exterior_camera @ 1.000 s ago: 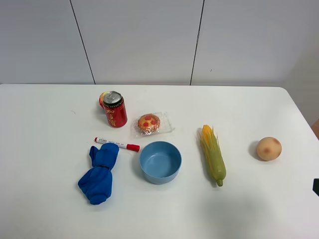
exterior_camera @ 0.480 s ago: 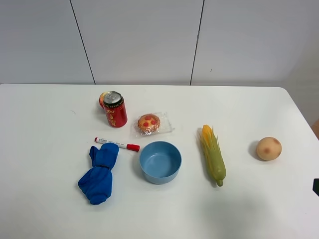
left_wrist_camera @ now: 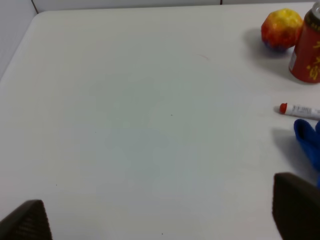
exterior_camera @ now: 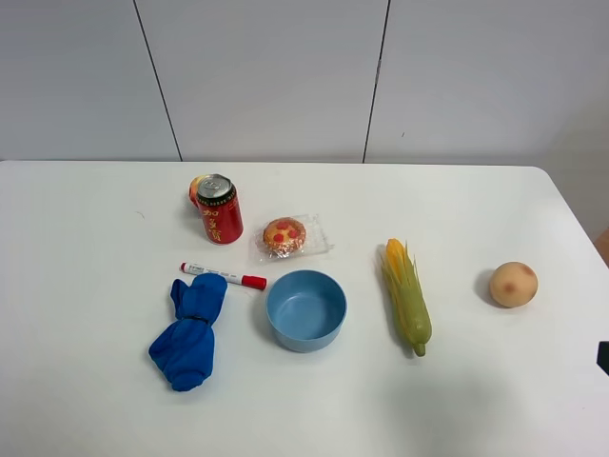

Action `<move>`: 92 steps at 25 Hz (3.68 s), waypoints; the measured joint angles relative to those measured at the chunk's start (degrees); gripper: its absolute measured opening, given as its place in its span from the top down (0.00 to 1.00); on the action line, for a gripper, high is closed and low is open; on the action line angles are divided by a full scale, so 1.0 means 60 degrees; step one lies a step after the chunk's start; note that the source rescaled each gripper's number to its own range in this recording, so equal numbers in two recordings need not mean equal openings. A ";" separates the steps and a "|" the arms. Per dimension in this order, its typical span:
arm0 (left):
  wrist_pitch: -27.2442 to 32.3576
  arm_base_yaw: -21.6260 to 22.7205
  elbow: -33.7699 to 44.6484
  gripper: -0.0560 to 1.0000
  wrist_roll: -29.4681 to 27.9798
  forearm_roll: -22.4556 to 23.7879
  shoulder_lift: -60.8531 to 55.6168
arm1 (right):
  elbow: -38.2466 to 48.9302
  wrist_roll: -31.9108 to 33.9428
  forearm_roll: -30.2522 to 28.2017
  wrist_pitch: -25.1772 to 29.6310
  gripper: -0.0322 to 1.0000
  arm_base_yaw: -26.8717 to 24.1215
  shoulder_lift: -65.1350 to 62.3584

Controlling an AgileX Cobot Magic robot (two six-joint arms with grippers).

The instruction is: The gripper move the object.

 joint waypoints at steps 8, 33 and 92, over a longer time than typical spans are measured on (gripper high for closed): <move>0.0000 0.0000 0.0000 0.00 0.0000 0.0000 0.0000 | 0.0000 0.0000 -0.0008 0.0000 0.00 0.0000 0.0000; 0.0000 0.0000 0.0000 0.00 0.0000 0.0000 0.0000 | -0.0052 0.0241 0.0329 -0.0080 0.00 0.0000 -0.0745; 0.0000 0.0000 0.0000 0.00 0.0000 0.0000 0.0000 | -0.0002 0.0428 0.0078 -0.0009 0.00 0.0000 -0.1246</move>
